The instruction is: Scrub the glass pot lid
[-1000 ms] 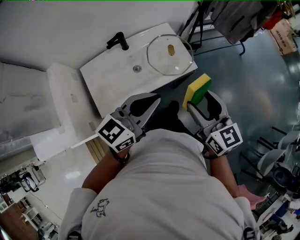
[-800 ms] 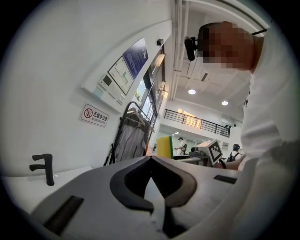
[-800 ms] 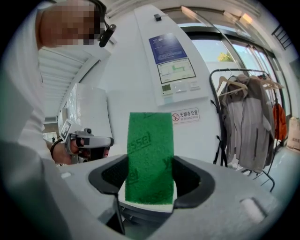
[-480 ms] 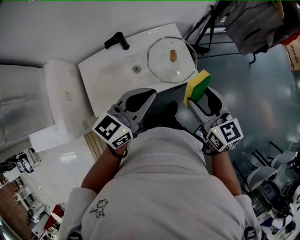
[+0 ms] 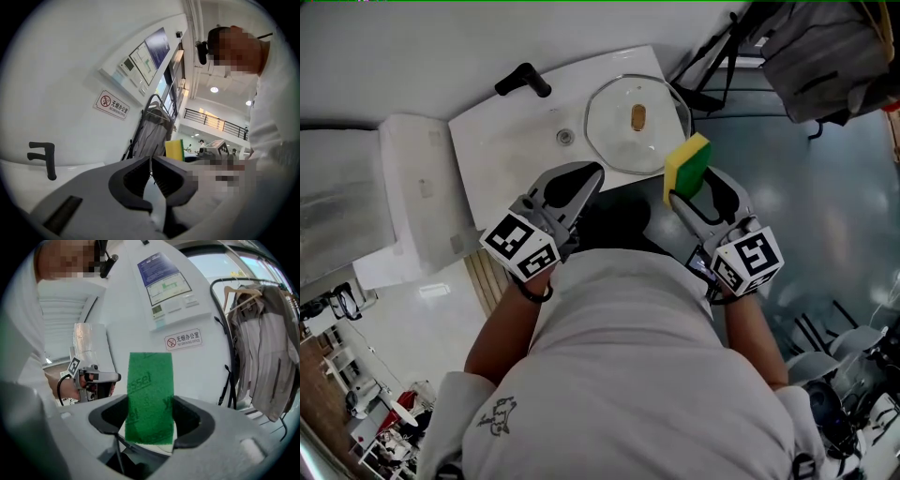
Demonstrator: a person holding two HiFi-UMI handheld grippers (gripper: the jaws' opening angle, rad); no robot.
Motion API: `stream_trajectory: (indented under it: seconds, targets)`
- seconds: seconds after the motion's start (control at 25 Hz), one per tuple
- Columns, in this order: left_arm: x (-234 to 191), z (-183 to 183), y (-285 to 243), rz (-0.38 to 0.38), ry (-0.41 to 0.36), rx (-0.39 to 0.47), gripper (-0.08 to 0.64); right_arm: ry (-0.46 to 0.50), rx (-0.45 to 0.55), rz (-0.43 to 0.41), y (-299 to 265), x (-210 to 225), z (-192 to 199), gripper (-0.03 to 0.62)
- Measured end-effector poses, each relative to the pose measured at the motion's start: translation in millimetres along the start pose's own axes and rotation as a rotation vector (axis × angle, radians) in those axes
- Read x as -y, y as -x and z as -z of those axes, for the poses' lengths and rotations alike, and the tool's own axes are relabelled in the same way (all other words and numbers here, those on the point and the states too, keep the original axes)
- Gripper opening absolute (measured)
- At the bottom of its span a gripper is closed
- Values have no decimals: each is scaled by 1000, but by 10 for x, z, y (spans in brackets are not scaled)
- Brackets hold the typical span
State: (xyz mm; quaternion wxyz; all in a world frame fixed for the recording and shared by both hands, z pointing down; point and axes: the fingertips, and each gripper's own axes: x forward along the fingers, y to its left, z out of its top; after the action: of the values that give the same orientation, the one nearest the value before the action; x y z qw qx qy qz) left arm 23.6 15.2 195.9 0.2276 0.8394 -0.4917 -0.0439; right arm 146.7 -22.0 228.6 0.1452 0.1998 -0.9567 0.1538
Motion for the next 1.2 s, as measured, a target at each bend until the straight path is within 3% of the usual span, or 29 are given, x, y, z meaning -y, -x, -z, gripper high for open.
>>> stream_trajectory:
  seconds: [0.4,0.8,1.2]
  targets:
    - [-727,346,-227,-6,68,-88,108,-39,-40,13,-365,237,78,291]
    - [-1547,863,-358,5,247,-215,152,-104,-157,67,-747,419,463,291]
    - [-2496,1590,-544,25,403,-347,166,-62,-289,81,-1333,617,891,293]
